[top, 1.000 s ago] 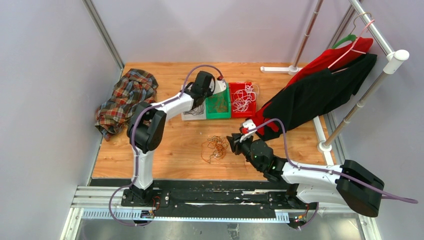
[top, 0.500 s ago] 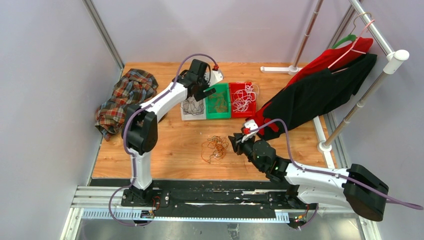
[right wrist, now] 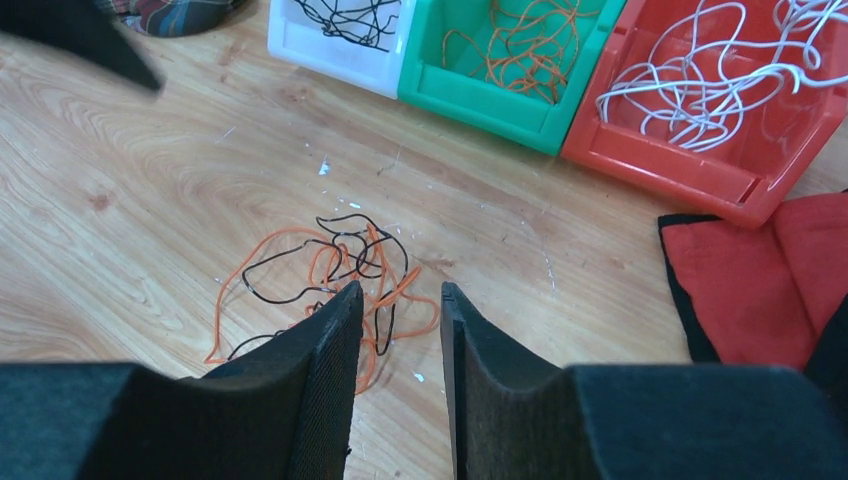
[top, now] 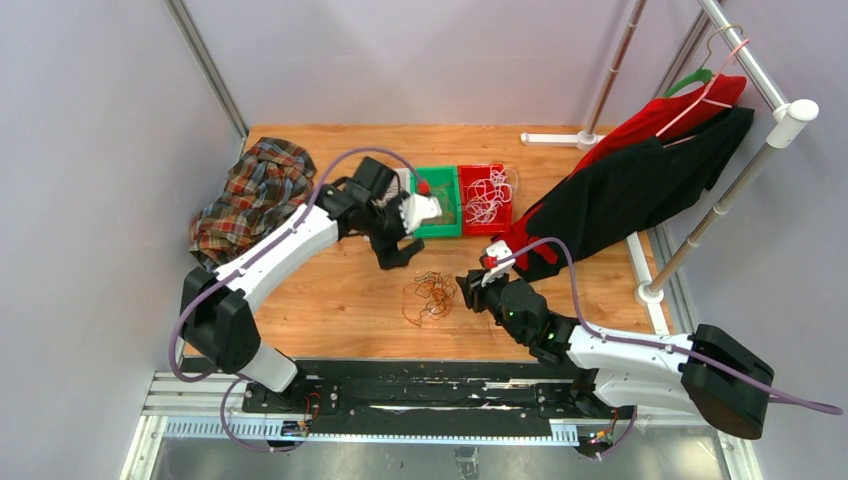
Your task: Untangle the cables
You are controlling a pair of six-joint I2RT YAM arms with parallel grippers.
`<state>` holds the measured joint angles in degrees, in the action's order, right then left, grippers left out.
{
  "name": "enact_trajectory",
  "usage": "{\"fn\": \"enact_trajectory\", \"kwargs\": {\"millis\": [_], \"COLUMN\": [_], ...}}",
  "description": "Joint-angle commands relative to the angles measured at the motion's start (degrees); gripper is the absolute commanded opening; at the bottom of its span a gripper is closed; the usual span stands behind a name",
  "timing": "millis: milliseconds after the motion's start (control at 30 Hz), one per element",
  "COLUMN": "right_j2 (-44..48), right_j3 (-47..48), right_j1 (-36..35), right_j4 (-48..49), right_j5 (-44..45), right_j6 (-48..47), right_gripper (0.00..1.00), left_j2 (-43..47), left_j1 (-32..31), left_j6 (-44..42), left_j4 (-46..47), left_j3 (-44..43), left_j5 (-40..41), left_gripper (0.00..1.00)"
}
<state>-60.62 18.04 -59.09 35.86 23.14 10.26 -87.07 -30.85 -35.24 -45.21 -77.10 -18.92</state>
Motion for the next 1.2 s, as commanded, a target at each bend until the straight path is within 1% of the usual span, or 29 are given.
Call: {"fn": "enact_trajectory", "kwargs": {"millis": [0,67,133,233,300,433,533,667,767,867,967,1033,1100,1167], "right_j2": [-0.46,-0.07,0.1,0.85,1.88,4.16,5.93,8.19,10.01,11.05,11.22,11.35,11.84,12.37], "right_j3": [-0.05,-0.25,-0.28,-0.49,-1.04,-2.1,-2.96,-3.28,-3.36,-3.37,-3.04,-2.78,-2.75,-2.87], "right_j1": [0.89,0.91,0.91,0.99,1.03,1.42,1.84,2.21,2.55,2.78,2.84,2.83,2.83,2.82], "right_j4": [-0.03,-0.37,-0.79,-1.63,-2.22,-3.88,-4.74,-6.7,-8.2,-8.7,-8.91,-9.23,-9.56,-9.65], "right_j5": [0.75,1.21,1.62,1.8,1.78,1.23,1.21,1.36,1.57,1.74,1.6,1.31,1.3,1.3], "right_j6": [3.3,3.77,4.08,5.57,7.13,9.35,11.11,12.28,12.36,12.49,12.38,12.33,12.33,12.17], "right_gripper": [0.35,0.35,0.35,0.35,0.35,0.34,0.34,0.34,0.33,0.33,0.33,0.33,0.32,0.31], "left_j2": [-0.44,-0.38,-1.32,-4.48,-5.74,-7.53,-9.0,-10.28,-10.57,-10.24,-9.84,-9.27,-8.4,-7.38], "left_j1": [-4.59,-7.03,-8.24,-8.52,-8.61,-8.96,-9.14,-9.31,-9.38,-9.4,-9.41,-9.53,-9.66,-9.67], "left_j6": [4.17,3.88,4.66,6.85,6.5,2.46,-3.21,-9.05,-11.23,-9.62,-7.96,-7.89,-8.64,-9.66], "left_j4": [-0.92,2.07,5.16,8.76,11.77,15.03,15.02,13.94,13.85,17.13,18.58,16.67,14.61,12.29], "left_j3": [7.57,11.23,13.12,12.45,12.32,11.86,12.24,12.84,13.11,13.73,13.55,13.1,12.99,12.82], "left_j5": [-10.25,-8.38,-7.0,-6.84,-6.12,-5.33,-5.99,-6.27,-5.88,-4.53,-5.57,-7.2,-8.06,-8.24], "left_gripper": [0.85,0.85,0.87,0.88,0.9,0.9,0.87,0.78,0.69,0.57,0.47,0.4,0.3,0.25]}}
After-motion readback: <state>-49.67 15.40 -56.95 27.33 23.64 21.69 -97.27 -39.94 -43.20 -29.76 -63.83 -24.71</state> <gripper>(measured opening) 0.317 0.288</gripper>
